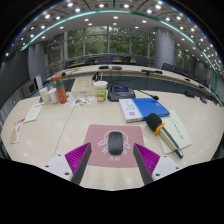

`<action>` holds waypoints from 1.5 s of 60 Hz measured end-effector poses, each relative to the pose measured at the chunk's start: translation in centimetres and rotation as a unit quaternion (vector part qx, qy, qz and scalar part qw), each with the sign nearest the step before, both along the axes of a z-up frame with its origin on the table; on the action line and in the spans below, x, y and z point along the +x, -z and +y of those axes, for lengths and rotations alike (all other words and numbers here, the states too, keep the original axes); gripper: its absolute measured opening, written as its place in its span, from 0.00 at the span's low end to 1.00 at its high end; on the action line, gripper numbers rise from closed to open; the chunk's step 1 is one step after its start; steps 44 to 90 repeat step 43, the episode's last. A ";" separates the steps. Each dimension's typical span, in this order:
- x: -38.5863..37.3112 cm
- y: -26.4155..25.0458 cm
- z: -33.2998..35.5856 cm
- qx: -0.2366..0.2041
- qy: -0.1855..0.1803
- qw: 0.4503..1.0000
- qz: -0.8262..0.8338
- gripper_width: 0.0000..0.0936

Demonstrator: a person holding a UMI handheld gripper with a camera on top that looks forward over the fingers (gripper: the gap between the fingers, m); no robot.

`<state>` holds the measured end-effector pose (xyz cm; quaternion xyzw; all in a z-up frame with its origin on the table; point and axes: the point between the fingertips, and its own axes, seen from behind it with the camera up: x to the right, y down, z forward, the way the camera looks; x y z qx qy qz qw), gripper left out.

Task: Arrange mouse

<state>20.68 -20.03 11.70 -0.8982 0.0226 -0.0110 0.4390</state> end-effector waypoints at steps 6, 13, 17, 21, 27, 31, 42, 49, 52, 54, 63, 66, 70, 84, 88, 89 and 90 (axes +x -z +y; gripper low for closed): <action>-1.1 -3.5 -4.9 0.011 0.003 1.000 -0.012 0.92; -2.4 -6.7 -10.4 0.027 0.004 0.999 -0.025 0.92; -2.9 -7.9 -12.9 0.033 0.004 0.999 -0.030 0.92; -3.3 -8.5 -15.1 0.034 0.009 0.999 -0.029 0.92; -3.4 -9.4 -17.3 0.038 0.016 0.999 -0.032 0.92; -3.4 -10.4 -17.9 0.044 0.015 0.998 -0.041 0.92; -4.0 -11.9 -18.5 0.060 0.014 0.997 -0.043 0.92; -4.0 -12.0 -18.5 0.060 0.013 0.997 -0.042 0.92; -4.0 -12.0 -18.5 0.060 0.013 0.997 -0.042 0.92; -4.0 -12.0 -18.5 0.060 0.013 0.997 -0.042 0.92; -4.0 -12.0 -18.5 0.060 0.013 0.997 -0.042 0.92; -4.0 -12.0 -18.5 0.060 0.013 0.997 -0.042 0.92; -4.0 -12.0 -18.5 0.060 0.013 0.997 -0.042 0.92; -4.0 -12.0 -18.5 0.060 0.013 0.997 -0.042 0.92; -4.0 -12.0 -18.5 0.060 0.013 0.997 -0.042 0.92; -4.0 -12.0 -18.5 0.060 0.013 0.997 -0.042 0.92; -4.0 -12.0 -18.5 0.060 0.013 0.997 -0.042 0.92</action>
